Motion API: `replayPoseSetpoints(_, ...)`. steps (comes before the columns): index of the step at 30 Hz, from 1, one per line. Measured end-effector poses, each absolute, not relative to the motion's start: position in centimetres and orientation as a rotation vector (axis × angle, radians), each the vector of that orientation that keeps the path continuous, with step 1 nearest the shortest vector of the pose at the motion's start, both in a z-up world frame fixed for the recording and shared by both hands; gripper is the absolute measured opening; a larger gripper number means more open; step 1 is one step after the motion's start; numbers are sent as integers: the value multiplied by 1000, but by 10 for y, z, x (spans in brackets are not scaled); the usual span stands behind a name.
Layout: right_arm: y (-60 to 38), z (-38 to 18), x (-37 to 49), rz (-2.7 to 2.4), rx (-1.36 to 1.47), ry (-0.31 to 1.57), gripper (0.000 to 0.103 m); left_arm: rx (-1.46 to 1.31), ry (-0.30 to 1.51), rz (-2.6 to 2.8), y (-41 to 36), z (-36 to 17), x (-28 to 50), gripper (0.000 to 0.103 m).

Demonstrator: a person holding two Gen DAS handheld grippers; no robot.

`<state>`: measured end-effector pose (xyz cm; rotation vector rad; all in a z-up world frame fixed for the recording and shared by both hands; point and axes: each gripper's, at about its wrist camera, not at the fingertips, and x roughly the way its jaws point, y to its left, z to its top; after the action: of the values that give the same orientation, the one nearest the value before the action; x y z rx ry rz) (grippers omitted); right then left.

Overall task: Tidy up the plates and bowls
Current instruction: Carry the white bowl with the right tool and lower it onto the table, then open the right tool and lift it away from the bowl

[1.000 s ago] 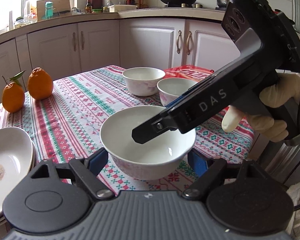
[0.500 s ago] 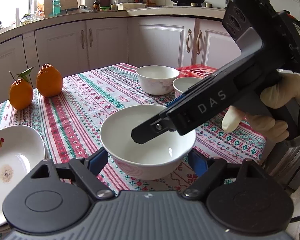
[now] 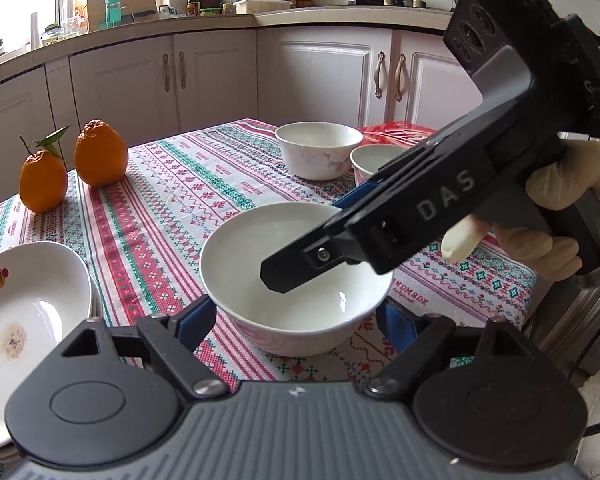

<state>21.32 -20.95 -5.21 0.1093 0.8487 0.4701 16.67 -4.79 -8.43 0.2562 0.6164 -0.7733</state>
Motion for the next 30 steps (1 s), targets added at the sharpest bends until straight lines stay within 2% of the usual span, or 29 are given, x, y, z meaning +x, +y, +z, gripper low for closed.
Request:
replayPoseSetpoints(1,-208,-52,212,469,104,844,99,254,617,-772,-47,-84,166,87)
replayPoseSetpoints(3,-207,-50,208,453,95,834,102,249,617,-767,-46,-83,166,88)
replayPoseSetpoints(18,-222,-19,155,330,91,748,103,248,587,-765,-27,-66,139,88)
replayPoseSetpoints(30,-232,-17,134,265,70,728,103,246,561,-799,-38,-40,135,89)
